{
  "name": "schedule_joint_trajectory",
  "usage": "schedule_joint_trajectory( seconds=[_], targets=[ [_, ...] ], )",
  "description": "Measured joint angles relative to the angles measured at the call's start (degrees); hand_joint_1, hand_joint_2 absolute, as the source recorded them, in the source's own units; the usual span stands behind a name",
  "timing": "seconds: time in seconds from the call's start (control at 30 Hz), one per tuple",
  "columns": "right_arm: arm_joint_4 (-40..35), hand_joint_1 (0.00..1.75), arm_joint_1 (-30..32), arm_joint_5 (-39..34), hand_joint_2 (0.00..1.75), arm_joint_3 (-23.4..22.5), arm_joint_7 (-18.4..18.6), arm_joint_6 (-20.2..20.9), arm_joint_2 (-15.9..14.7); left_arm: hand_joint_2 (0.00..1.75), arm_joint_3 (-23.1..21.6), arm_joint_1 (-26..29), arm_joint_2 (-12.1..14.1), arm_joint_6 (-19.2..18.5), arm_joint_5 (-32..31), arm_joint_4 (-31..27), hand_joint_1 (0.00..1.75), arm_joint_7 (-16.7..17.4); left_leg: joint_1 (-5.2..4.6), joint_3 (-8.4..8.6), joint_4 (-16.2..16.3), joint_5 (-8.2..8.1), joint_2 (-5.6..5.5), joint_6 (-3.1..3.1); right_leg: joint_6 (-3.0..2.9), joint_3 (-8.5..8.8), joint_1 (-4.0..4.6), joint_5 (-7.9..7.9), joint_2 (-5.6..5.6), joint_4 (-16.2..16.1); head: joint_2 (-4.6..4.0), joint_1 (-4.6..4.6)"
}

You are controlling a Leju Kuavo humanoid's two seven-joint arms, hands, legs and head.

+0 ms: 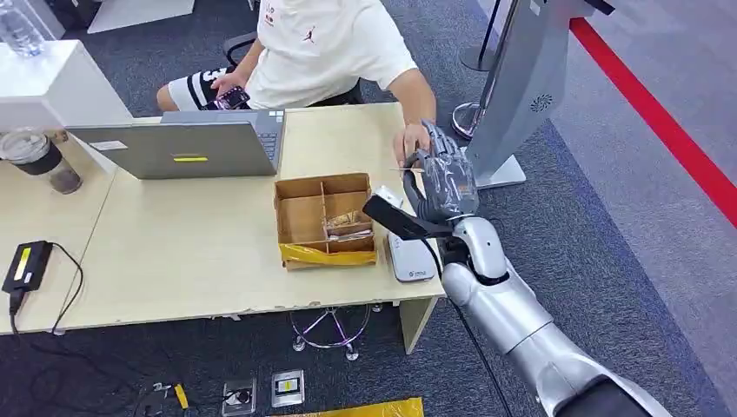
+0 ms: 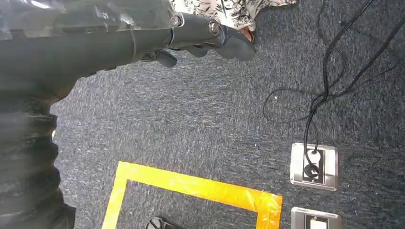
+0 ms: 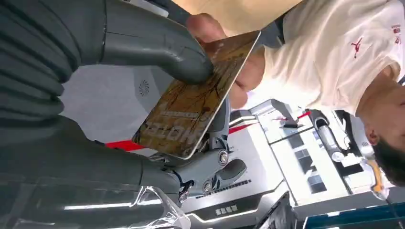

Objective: Pass the card to the sensor for recognition and then transmit it.

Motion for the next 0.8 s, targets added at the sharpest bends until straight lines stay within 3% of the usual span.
schedule_joint_trajectory(
  seconds=[0.13, 0.23, 0.8],
  targets=[
    [0.0, 1.29, 0.15, -0.07, 1.75, -0.02, 0.02, 0.0, -0.13, 1.75, 0.0, -0.04, -0.04, -0.02, -0.24, 0.0, 0.0, 0.04, 0.0, 0.0, 0.0, 0.0, 0.0, 0.0, 0.0, 0.0, 0.0, 0.0, 0.0, 0.0, 0.0, 0.0],
    [0.0, 1.41, 0.39, -0.04, 1.75, -0.02, 0.26, 0.0, -0.26, 1.75, 0.0, -0.06, -0.04, -0.04, -0.35, 0.0, 0.0, 0.09, 0.0, 0.0, 0.0, 0.0, 0.0, 0.0, 0.0, 0.0, 0.0, 0.0, 0.0, 0.0, 0.0, 0.0],
    [0.68, 1.41, 2.88, -0.76, 1.75, -0.83, 0.33, -1.44, -1.75, 1.75, 0.0, -0.04, 0.09, -0.09, 0.24, 0.0, 0.0, 0.09, 0.0, 0.01, 0.0, 0.0, 0.06, 0.0, 0.0, -0.01, 0.0, 0.0, 0.04, 0.01, 0.0, -0.02]
  ],
)
